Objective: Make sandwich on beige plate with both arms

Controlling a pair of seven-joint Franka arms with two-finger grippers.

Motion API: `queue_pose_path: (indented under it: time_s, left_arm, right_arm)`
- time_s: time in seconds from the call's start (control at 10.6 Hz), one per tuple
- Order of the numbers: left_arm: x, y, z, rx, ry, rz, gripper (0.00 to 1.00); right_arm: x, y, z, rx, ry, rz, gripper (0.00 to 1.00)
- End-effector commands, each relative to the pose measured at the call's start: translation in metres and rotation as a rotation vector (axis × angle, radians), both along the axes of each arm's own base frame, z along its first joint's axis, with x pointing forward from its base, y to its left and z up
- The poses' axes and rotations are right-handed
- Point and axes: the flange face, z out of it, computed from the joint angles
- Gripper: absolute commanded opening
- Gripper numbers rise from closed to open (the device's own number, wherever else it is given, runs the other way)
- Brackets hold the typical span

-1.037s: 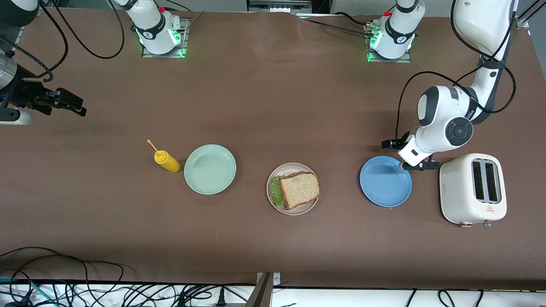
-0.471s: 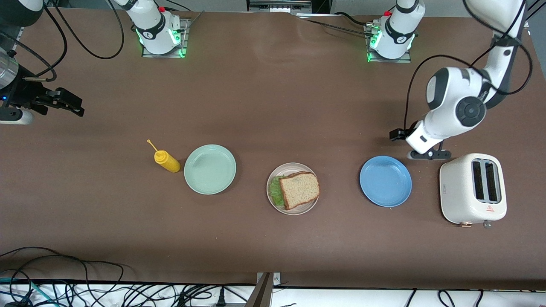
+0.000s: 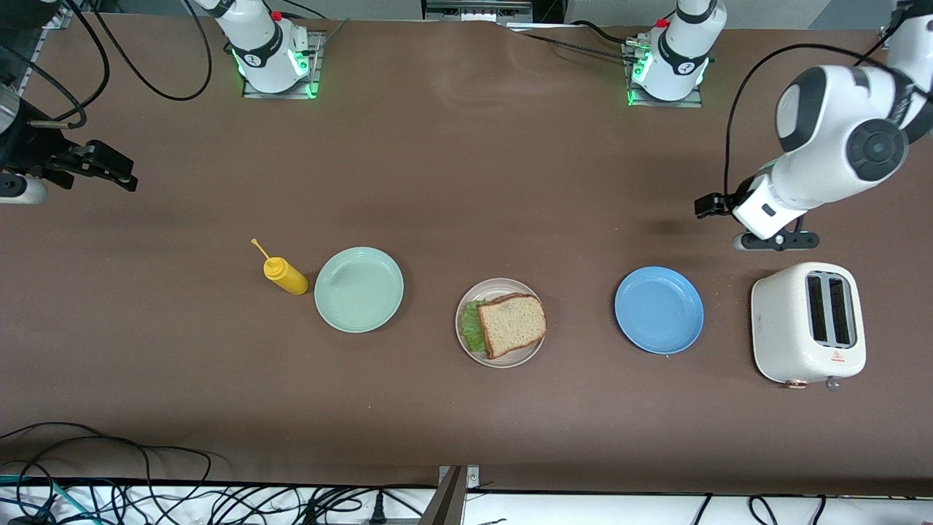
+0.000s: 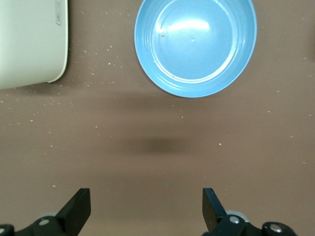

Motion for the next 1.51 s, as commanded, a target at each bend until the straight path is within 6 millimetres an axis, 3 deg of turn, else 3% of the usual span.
queue_pose_path:
  time_s: [0.0,0.28,0.75,0.94,1.23,1.41]
  left_arm:
    - [0.012,0.002,0.06,0.029,0.025,-0.02,1.0]
    - [0.019,0.002,0.137,0.028,-0.012,-0.017,1.0]
    - [0.036,0.008,0.186,0.029,-0.066,-0.017,1.0]
    - [0.035,0.009,0.196,0.024,-0.076,-0.029,1.0]
    - [0.038,0.013,0.186,0.055,-0.062,-0.187,1.0]
    - [0.036,0.014,0.186,0.034,-0.066,-0.178,1.0]
  right_arm:
    - [-0.001,0.002,0.008,-0.019,0.004,-0.003,1.0]
    - [0.001,-0.002,0.007,-0.016,-0.004,-0.012,1.0]
    - [0.0,-0.001,0.011,-0.016,-0.012,-0.004,1.0]
    - [0.0,0.0,0.011,-0.016,-0.012,-0.001,1.0]
    - [0.001,0.001,0.011,-0.011,-0.013,-0.01,1.0]
    - [0.001,0.001,0.011,-0.01,-0.019,-0.01,1.0]
